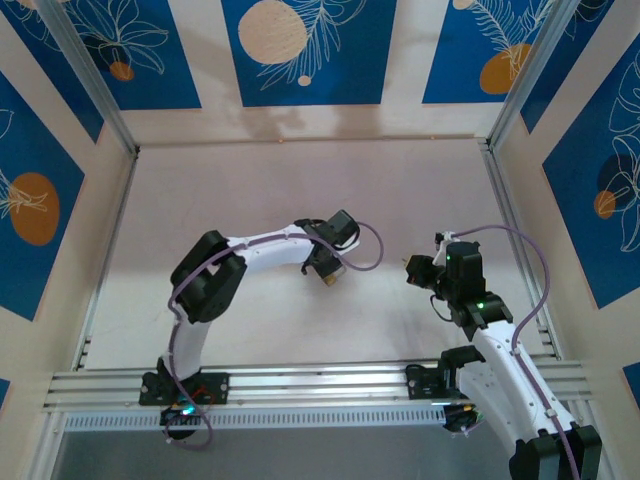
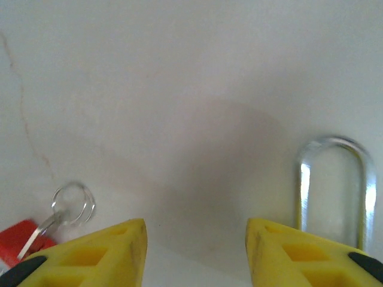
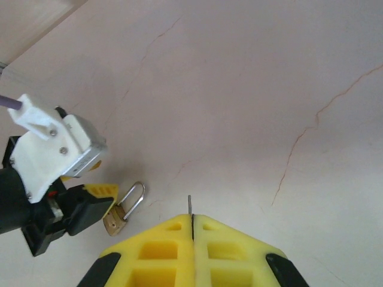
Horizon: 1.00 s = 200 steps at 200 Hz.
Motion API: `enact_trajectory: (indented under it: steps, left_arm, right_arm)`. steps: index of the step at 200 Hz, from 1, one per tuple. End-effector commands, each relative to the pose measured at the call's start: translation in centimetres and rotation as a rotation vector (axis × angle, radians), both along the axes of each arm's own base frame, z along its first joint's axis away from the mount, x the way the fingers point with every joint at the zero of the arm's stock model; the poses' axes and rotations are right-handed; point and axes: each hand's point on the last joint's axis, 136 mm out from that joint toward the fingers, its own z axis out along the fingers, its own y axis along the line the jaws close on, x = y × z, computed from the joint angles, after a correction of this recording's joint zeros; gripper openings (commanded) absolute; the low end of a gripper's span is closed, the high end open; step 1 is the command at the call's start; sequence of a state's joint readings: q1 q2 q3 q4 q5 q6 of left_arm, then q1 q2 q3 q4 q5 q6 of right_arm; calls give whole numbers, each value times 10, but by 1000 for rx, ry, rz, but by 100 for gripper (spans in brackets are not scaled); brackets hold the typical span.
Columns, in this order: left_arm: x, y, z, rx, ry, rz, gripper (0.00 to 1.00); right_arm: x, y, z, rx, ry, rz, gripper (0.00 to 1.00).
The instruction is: Unlock with the key
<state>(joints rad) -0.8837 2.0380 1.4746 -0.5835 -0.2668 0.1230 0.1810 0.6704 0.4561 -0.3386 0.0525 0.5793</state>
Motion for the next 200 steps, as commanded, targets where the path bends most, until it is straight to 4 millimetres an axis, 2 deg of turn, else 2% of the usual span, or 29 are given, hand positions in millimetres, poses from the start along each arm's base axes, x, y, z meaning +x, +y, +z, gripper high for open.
enact_trajectory:
  steps: [1,36,71,95,149,200]
  left_arm:
    - [-9,8,24,-27,-2,30,47]
    - [-30,18,20,-38,31,37,46]
    - [-20,37,13,62,-38,72,46]
    - [-16,37,-2,96,-31,75,46]
    - [-21,23,-19,64,35,63,43]
    - [-55,-6,-11,-28,117,15,41]
  right_arm:
    - [1,2,9,17,-16,7,0]
    - [1,2,10,20,-21,9,0]
    - [4,4,14,20,-28,16,0]
    - [5,4,18,22,-34,20,0]
    - [2,4,22,12,-43,29,0]
    - [3,4,20,16,-45,28,0]
